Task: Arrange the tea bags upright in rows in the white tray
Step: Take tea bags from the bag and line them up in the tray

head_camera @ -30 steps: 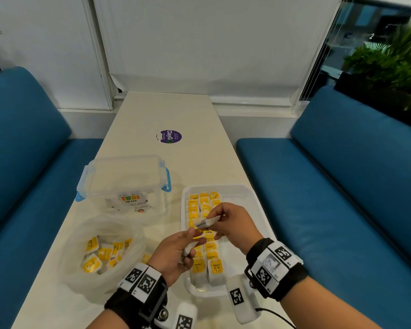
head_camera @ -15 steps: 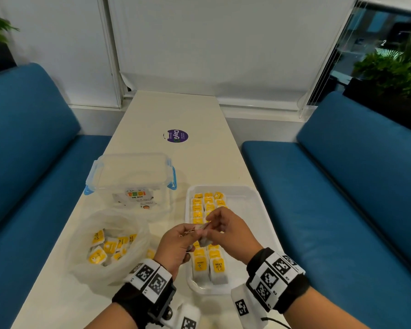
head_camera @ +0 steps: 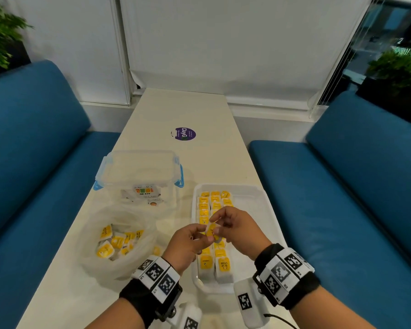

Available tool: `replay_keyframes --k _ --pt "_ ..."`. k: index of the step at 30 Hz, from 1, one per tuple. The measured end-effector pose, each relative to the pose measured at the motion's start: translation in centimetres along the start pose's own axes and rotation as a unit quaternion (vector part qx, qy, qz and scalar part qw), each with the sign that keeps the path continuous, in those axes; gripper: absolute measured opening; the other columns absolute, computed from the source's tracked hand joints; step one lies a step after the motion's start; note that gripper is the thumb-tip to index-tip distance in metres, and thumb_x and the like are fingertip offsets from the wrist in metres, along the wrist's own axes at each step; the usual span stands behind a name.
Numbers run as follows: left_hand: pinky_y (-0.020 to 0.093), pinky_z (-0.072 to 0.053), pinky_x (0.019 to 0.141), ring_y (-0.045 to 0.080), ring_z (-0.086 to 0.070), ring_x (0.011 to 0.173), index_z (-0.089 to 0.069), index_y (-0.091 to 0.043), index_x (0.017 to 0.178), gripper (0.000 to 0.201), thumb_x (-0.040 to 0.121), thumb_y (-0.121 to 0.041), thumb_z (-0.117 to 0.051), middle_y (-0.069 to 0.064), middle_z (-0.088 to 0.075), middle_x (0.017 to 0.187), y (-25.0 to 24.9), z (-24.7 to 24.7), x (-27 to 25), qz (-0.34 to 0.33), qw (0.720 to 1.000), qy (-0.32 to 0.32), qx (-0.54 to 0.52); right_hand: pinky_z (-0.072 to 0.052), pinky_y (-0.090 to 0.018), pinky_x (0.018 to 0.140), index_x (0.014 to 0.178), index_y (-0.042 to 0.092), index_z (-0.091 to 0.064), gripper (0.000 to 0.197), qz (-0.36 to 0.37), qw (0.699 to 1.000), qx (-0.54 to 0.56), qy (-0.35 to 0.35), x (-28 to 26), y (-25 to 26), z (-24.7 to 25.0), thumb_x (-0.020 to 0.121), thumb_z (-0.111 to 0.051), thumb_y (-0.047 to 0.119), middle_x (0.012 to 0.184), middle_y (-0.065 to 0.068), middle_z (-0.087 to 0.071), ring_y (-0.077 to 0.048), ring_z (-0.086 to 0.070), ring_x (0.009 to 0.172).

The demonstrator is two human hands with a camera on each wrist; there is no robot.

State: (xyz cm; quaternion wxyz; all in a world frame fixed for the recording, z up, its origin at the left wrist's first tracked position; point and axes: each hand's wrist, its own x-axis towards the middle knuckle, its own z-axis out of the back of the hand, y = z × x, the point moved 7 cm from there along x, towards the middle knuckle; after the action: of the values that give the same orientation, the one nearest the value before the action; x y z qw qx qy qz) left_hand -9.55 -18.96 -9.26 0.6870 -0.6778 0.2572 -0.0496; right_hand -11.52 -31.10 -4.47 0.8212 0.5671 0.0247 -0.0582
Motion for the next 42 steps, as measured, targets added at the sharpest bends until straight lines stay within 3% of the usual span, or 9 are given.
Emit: replay_keyframes --k 3,5,9,12,15,21,31,35,42 --pt "0.006 -0.03 0.04 -0.004 -0.042 0.036 -0.061 -0.004 0.075 0.009 0.083 -0.002 -0.064 -0.009 -0.056 0.053 -0.5 -0.4 0.1 -0.026 1.0 0.003 0.013 -0.043 -0.017 0.049 0.089 0.02 -0.059 0.028 -0.022 0.999 0.029 -0.001 0.3 -0.6 0.5 0.079 -0.067 -0.006 0.072 -0.004 -0.061 -0.011 -0.055 0.058" --pt "0.004 -0.03 0.04 -0.006 -0.043 0.036 -0.061 -0.003 0.074 0.01 0.083 -0.001 -0.064 -0.01 -0.057 0.051 -0.8 -0.3 0.2 -0.034 0.999 -0.013 0.018 -0.043 -0.018 0.048 0.081 0.018 -0.061 0.022 -0.039 0.999 0.019 -0.012 0.3 -1.0 0.9 0.079 -0.069 -0.002 0.07 -0.003 -0.058 -0.011 -0.053 0.057" --pt "0.009 -0.031 0.041 -0.001 -0.043 0.043 -0.063 -0.01 0.088 0.004 0.085 -0.008 -0.064 -0.002 -0.052 0.068 -0.4 0.1 0.4 -0.007 0.999 -0.037 0.021 -0.038 -0.009 0.047 0.066 0.017 -0.063 0.019 -0.039 0.998 -0.026 -0.042 0.1 -0.9 2.2 0.083 -0.069 0.01 0.063 0.004 -0.058 0.004 -0.05 0.049" --pt "0.018 -0.031 0.043 0.01 -0.038 0.054 -0.061 -0.017 0.098 0.009 0.09 -0.014 -0.058 0.001 -0.052 0.081 0.5 0.9 0.6 0.052 0.997 -0.063 -0.016 -0.043 -0.016 0.051 0.068 0.015 -0.062 0.019 -0.059 0.995 0.035 -0.074 0.1 -0.7 4.3 0.086 -0.065 0.012 0.07 0.002 -0.061 -0.003 -0.054 0.061" --pt "0.017 -0.034 0.045 0.01 -0.04 0.058 -0.061 -0.017 0.1 0.012 0.092 -0.014 -0.052 0.0 -0.056 0.085 1.1 1.3 0.3 0.085 0.992 -0.074 -0.05 -0.042 -0.021 0.056 0.068 0.015 -0.059 0.02 -0.087 0.991 -0.03 -0.095 0.4 -1.4 6.3 0.088 -0.063 0.017 0.071 0.003 -0.062 -0.009 -0.054 0.066" --pt "0.02 -0.035 0.052 0.012 -0.045 0.062 -0.061 -0.018 0.094 0.017 0.09 -0.007 -0.049 0.0 -0.055 0.083 1.2 0.9 -0.3 0.114 0.989 -0.058 -0.079 -0.036 -0.015 0.044 0.07 0.012 -0.059 0.02 -0.13 0.981 -0.086 -0.115 1.0 -2.0 7.8 0.089 -0.062 0.017 0.063 0.001 -0.057 -0.007 -0.046 0.053" --pt "0.021 -0.036 0.055 0.012 -0.046 0.062 -0.06 -0.017 0.094 0.017 0.091 -0.007 -0.047 0.0 -0.056 0.082 1.6 1.6 -0.3 0.127 0.985 -0.061 -0.101 -0.039 -0.02 0.049 0.075 0.017 -0.057 0.016 -0.214 0.964 -0.149 -0.05 1.7 -4.7 7.7 0.091 -0.057 0.018 0.069 -0.001 -0.06 -0.012 -0.053 0.066" --pt "0.022 -0.036 0.056 0.013 -0.046 0.062 -0.06 -0.016 0.091 0.018 0.09 -0.004 -0.046 0.002 -0.056 0.081 1.9 1.7 -0.3 0.135 0.984 -0.06 -0.098 -0.042 -0.019 0.051 0.084 0.018 -0.058 0.009 -0.283 0.937 -0.207 0.016 2.0 -7.2 7.3 0.093 -0.055 0.019 0.069 0.001 -0.06 -0.01 -0.055 0.067" --pt "0.022 -0.037 0.056 0.014 -0.045 0.061 -0.06 -0.014 0.093 0.018 0.089 -0.003 -0.047 0.003 -0.055 0.079 2.1 1.7 0.2 0.143 0.982 -0.055 -0.108 -0.045 -0.021 0.05 0.079 0.019 -0.056 0.016 -0.358 0.904 -0.213 0.096 2.7 -9.3 5.2 0.094 -0.053 0.013 0.068 -0.001 -0.063 -0.009 -0.062 0.062"
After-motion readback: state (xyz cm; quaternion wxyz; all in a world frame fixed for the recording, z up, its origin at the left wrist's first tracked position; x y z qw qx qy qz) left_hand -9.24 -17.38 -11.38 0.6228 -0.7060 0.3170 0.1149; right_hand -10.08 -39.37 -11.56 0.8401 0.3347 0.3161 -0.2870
